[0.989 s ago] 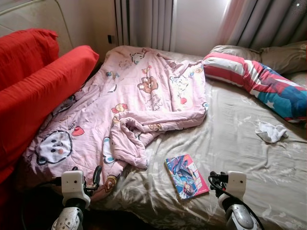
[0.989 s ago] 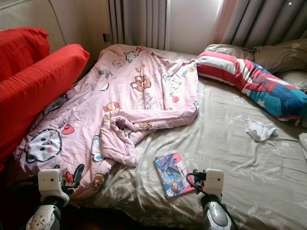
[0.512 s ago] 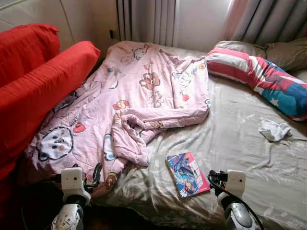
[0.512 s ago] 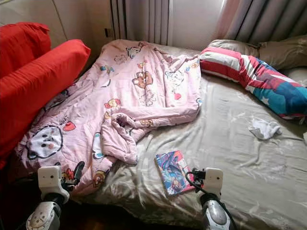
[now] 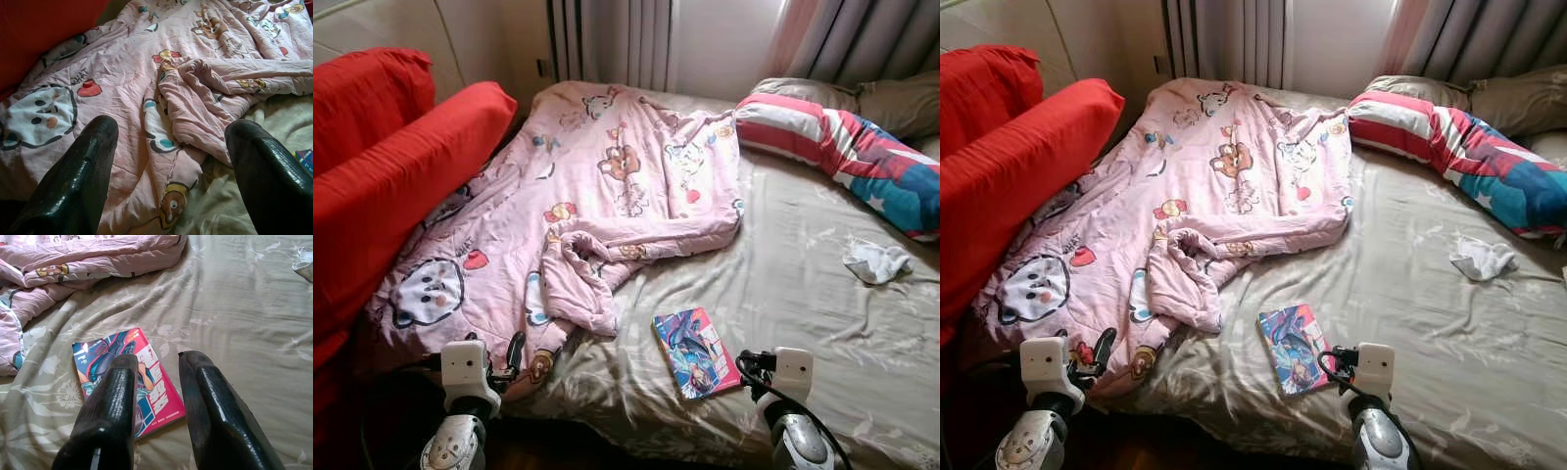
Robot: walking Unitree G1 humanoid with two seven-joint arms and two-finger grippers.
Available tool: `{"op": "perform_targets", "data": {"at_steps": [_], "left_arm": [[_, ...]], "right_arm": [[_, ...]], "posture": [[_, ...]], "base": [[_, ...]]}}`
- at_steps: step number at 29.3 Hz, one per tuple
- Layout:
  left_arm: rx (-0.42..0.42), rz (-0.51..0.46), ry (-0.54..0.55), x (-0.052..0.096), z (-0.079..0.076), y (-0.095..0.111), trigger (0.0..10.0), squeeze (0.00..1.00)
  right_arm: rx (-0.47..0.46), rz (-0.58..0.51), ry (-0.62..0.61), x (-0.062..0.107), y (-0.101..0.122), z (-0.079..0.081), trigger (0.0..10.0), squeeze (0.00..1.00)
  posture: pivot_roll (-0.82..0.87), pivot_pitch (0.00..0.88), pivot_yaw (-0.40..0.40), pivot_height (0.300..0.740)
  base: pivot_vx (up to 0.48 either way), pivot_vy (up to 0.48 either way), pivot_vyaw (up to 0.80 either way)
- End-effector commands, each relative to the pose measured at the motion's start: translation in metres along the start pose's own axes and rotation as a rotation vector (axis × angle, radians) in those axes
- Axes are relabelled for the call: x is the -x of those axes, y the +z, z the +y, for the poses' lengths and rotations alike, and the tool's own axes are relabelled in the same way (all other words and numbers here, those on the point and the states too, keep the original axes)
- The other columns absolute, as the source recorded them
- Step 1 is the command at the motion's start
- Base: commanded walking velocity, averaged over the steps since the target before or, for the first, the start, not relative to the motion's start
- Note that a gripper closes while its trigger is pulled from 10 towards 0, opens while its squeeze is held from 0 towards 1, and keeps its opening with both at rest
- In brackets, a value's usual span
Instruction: Clean up the room
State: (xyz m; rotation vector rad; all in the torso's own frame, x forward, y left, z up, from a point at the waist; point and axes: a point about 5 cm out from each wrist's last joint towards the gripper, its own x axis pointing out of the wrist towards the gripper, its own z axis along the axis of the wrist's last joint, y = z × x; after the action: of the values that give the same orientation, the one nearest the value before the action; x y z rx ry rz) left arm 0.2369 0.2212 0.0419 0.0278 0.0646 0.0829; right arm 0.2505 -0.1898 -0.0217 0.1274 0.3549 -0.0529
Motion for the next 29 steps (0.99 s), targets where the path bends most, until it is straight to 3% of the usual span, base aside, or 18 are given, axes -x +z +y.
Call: {"op": "perform_targets", "data": {"at_steps": [1, 9, 13, 29], "left_arm": [[-0.006, 0.013, 0.004, 0.0007, 0.0027, -0.0004, 10.0, 0.0], [-0.006, 0.017, 0.004, 0.0004, 0.0028, -0.001, 10.0, 0.0], [-0.006, 0.021, 0.004, 0.0005, 0.0026, -0.0011, 10.0, 0.0], [-0.012, 0.031, -0.001, 0.0002, 0.0026, -0.0008, 10.0, 0.0]], "right_arm": [[-0.005, 0.017, -0.005, 0.0028, -0.0047, -0.002, 10.0, 0.0], [0.004, 0.037, -0.013, 0.002, -0.0056, -0.0028, 10.0, 0.0], [0.005, 0.04, -0.006, 0.0012, -0.0053, -0.0014, 10.0, 0.0], [-0.01, 0.024, 0.002, 0.0009, -0.0041, 0.0011, 10.0, 0.0]], "posture": [[0.09, 0.098, -0.027, 0.676], [0.09, 0.101, -0.027, 0.676], [0.09, 0.101, -0.027, 0.652], [0.09, 0.103, -0.024, 0.652]], "base": [[0.0, 0.0, 0.0], [0.0, 0.0, 0.0], [0.0, 0.0, 0.0], [0.0, 0.0, 0.0]]}}
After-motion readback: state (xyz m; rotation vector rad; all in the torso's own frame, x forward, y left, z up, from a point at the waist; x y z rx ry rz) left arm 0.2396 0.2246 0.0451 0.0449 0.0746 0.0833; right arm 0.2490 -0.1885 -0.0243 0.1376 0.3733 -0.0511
